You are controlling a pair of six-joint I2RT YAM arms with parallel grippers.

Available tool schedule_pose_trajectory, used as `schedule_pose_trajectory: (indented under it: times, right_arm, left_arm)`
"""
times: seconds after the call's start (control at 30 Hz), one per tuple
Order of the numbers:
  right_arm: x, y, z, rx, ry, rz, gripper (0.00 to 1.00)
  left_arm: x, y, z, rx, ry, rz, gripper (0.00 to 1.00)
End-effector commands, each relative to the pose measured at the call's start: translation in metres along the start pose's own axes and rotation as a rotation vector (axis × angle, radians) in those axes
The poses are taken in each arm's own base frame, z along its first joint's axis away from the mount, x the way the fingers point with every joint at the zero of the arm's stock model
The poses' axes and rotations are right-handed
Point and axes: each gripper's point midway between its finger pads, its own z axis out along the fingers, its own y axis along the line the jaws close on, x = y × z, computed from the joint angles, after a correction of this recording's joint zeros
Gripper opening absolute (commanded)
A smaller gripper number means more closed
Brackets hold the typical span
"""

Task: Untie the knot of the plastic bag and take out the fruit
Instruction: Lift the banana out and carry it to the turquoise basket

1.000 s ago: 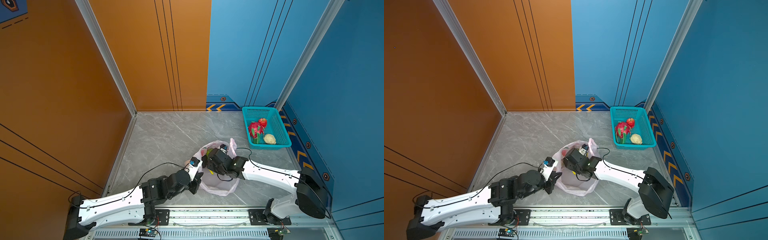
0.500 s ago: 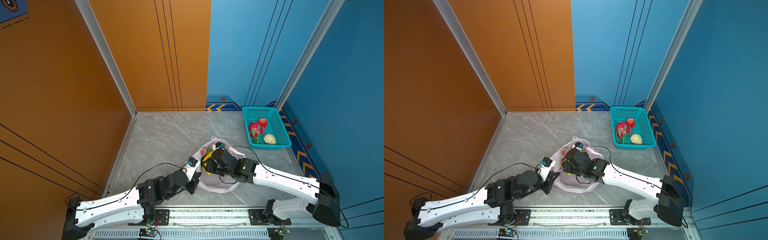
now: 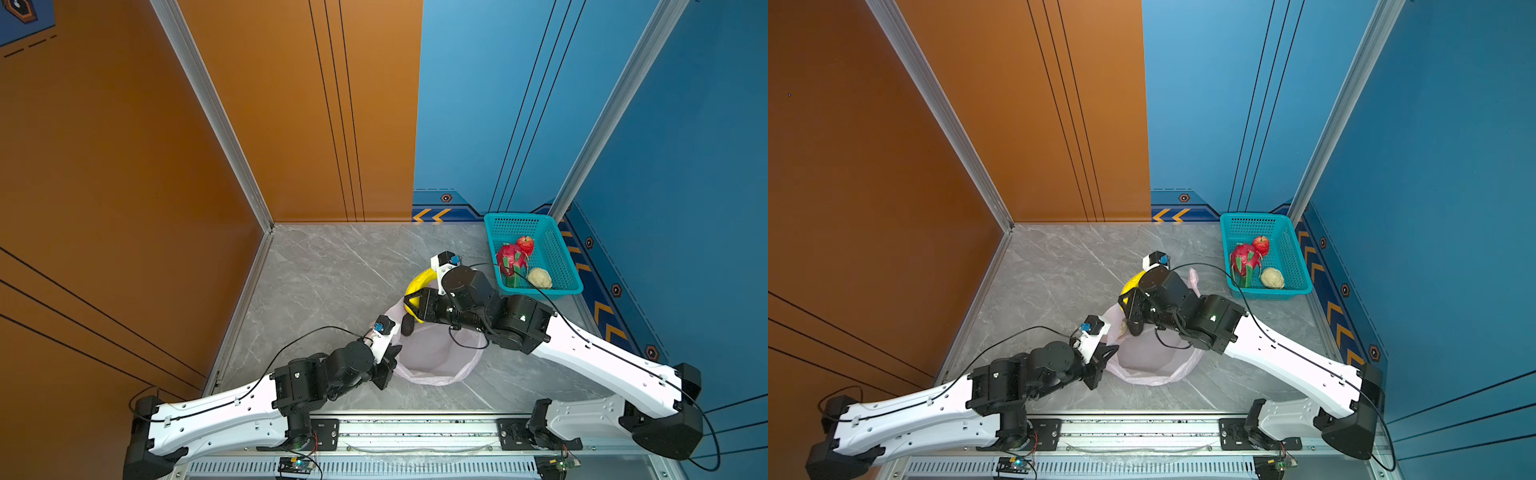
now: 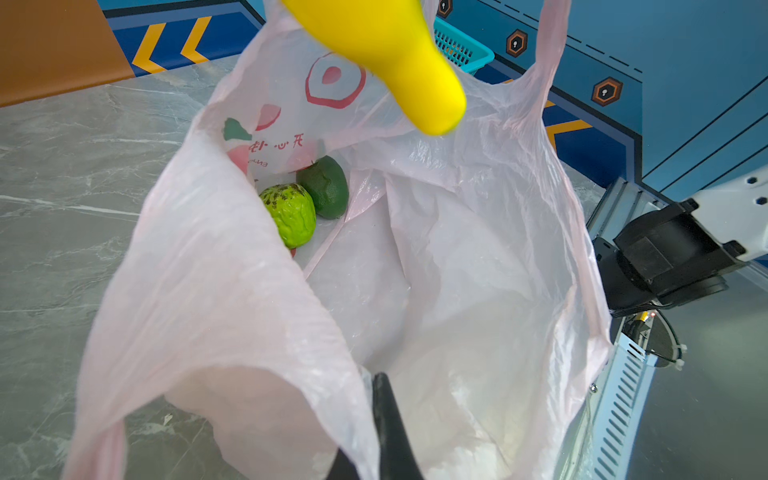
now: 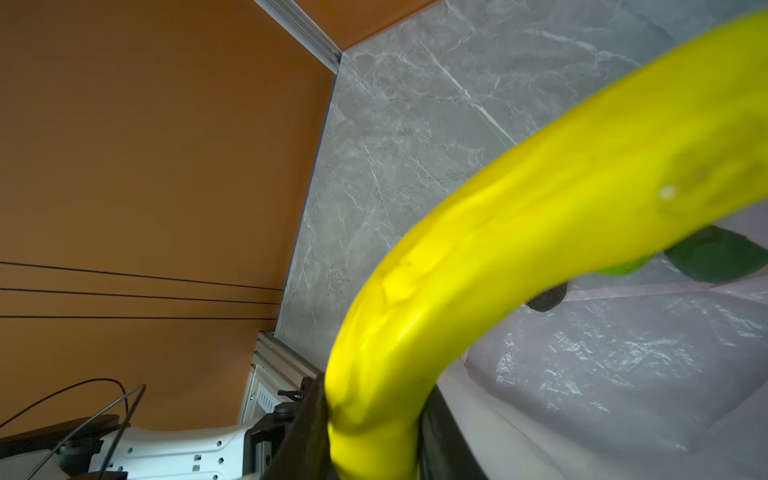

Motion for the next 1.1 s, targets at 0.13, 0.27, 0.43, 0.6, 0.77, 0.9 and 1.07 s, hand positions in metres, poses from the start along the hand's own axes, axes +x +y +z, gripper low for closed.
schedule_pose_trajectory:
  times: [0.13,0.27,0.43,0.6,0.77,0.9,1.07]
  right_arm:
    - [-0.067,-0.021,-0.029,0.019,-0.111,0.017,0.12]
    - [-0.119,-0.057,-0.042,0.065,-0.209,0.076,0.11]
    - [-0.167,-0.117,-0.053,0.146,-0.279,0.151,0.11]
    - [-0.195,-0.193,-0.062,0.241,-0.298,0.243,0.11]
    - [-0.206,-0.275,-0.063,0.362,-0.264,0.309,0.11]
    - [-0.210,-0.330,-0.055,0.446,-0.224,0.335,0.11]
    - [-0.210,-0.384,-0.045,0.511,-0.169,0.376,0.12]
  left_arm:
    - [0.001,0.001,-0.001,-0.012,0.007,0.036,0.00]
    - [0.000,0.001,0.000,-0.014,0.009,0.037,0.00]
    - [-0.002,0.000,0.000,-0.018,0.008,0.037,0.00]
    - [-0.005,0.002,-0.001,-0.030,0.002,0.031,0.00]
    - [-0.005,0.002,0.001,-0.039,0.007,0.026,0.00]
    - [-0.007,0.002,0.001,-0.042,0.010,0.023,0.00]
    - [-0.008,0.004,0.001,-0.056,0.012,0.022,0.00]
